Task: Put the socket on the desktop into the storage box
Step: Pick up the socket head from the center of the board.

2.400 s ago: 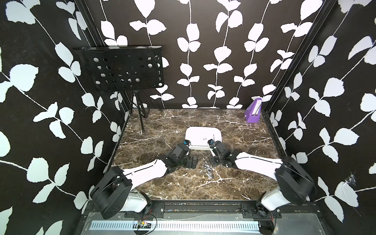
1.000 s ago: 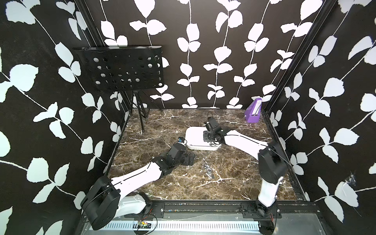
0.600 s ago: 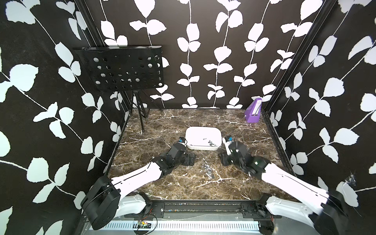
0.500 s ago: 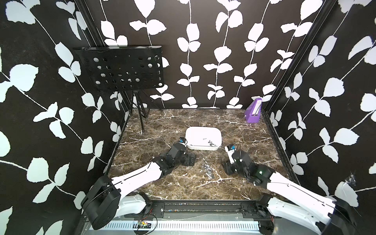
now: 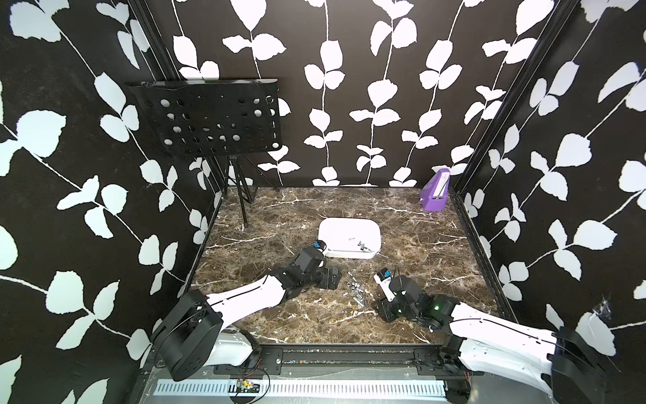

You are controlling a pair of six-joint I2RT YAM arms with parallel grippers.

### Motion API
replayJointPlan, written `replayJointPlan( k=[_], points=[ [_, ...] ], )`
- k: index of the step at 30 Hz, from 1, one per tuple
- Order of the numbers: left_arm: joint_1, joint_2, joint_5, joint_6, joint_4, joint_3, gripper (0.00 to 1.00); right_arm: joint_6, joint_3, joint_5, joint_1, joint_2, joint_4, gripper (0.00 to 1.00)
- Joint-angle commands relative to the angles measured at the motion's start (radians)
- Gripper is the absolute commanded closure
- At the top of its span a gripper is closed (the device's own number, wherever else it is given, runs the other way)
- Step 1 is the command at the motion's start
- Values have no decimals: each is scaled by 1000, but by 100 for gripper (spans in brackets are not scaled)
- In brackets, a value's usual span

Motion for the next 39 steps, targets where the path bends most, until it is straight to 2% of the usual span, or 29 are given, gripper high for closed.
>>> replayJointPlan(
  k=[1,13,28,39],
  points=[
    [-9,-8,19,-11,17,18,7,-24,14,17,16,50,28,54],
    [-10,-13,7,-8,13,17,7,-32,73,71,99,195,27,56],
    [-12,-17,-2,-6,9,17,7,-28,129,149,136,322,22,64],
    [-12,-23,-7,-6,7,17,7,-22,153,189,149,359,1,68]
  ],
)
